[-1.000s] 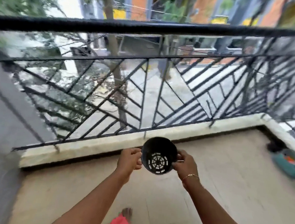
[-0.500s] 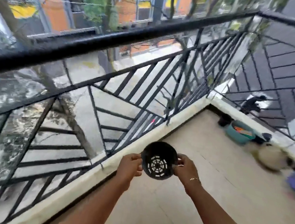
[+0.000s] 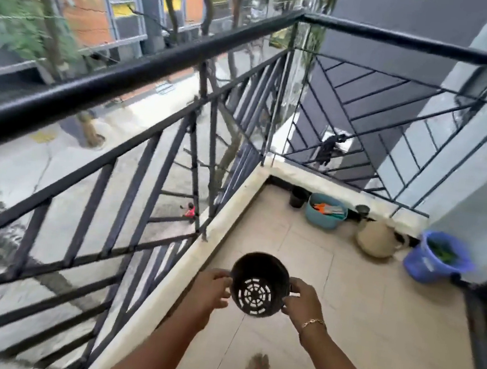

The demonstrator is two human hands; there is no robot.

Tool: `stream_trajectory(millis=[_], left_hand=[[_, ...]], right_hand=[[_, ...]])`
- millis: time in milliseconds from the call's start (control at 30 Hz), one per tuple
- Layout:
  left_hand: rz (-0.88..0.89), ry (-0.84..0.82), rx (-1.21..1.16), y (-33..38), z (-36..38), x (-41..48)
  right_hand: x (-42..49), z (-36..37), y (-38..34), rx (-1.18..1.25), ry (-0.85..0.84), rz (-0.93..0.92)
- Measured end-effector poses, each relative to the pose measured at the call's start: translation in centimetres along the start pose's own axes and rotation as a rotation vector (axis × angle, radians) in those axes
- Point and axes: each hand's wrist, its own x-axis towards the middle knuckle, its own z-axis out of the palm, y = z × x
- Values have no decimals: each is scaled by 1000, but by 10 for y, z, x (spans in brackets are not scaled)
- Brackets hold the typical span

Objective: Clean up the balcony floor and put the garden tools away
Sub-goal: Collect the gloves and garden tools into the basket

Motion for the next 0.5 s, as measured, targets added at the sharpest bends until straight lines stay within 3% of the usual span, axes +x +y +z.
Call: stream_trajectory(millis=[300, 500], left_hand=[[-24, -19, 81, 105, 105, 139], [-26, -33, 80, 160, 140, 208]], right_hand=[[173, -74, -56, 25, -21, 59], [270, -86, -83, 43, -39, 84]])
